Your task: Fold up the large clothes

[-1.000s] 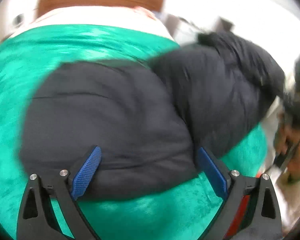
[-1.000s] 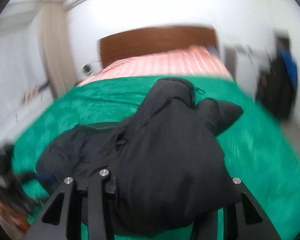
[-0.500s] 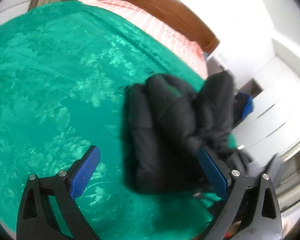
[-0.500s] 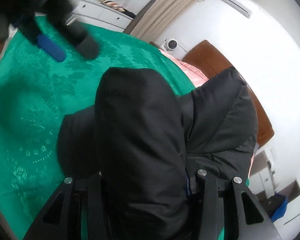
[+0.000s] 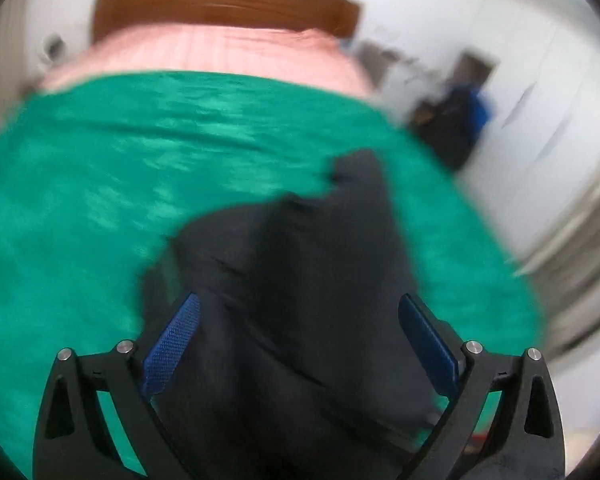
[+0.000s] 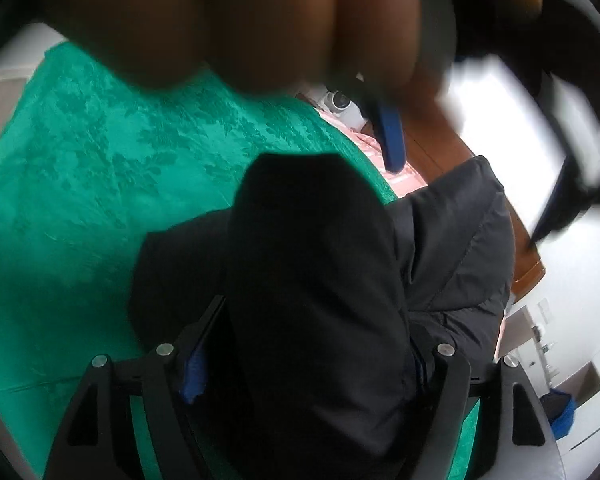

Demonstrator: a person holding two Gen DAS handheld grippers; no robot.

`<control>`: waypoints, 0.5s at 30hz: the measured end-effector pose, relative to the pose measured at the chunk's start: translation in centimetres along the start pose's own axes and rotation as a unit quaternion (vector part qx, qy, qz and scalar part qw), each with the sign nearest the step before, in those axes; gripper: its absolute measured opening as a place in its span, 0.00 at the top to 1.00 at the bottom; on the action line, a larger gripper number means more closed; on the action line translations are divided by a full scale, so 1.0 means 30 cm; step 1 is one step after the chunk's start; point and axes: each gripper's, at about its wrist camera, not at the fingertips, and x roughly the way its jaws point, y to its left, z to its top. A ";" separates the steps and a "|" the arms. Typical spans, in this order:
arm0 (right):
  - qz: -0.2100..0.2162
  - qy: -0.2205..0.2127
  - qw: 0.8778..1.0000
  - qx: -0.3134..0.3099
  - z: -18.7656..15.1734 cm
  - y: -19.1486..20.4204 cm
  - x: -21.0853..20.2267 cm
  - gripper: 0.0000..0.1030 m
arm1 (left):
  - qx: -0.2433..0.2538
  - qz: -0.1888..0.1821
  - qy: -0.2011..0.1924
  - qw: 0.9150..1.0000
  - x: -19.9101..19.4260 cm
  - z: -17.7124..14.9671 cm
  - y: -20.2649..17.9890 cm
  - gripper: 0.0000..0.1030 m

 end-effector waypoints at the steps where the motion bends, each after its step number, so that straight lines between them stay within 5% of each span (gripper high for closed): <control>1: 0.009 -0.005 1.000 0.010 -0.005 -0.005 -0.023 0.26 | -0.011 0.017 0.013 1.000 0.033 0.004 0.026 0.03; 4: 0.062 -0.036 0.995 0.068 -0.058 -0.075 -0.153 0.25 | -0.120 -0.053 0.047 0.990 0.121 -0.040 0.191 0.03; 8: 0.090 -0.062 0.976 0.190 -0.078 -0.286 -0.220 0.21 | -0.183 -0.073 0.042 0.979 0.183 -0.151 0.328 0.02; 12: 0.085 -0.056 0.936 0.338 -0.029 -0.605 -0.062 0.13 | -0.213 -0.092 0.037 0.972 0.205 -0.194 0.386 0.02; 15: 0.106 0.002 0.924 0.366 0.028 -0.711 0.163 0.11 | -0.197 -0.080 0.032 0.977 0.211 -0.188 0.381 0.02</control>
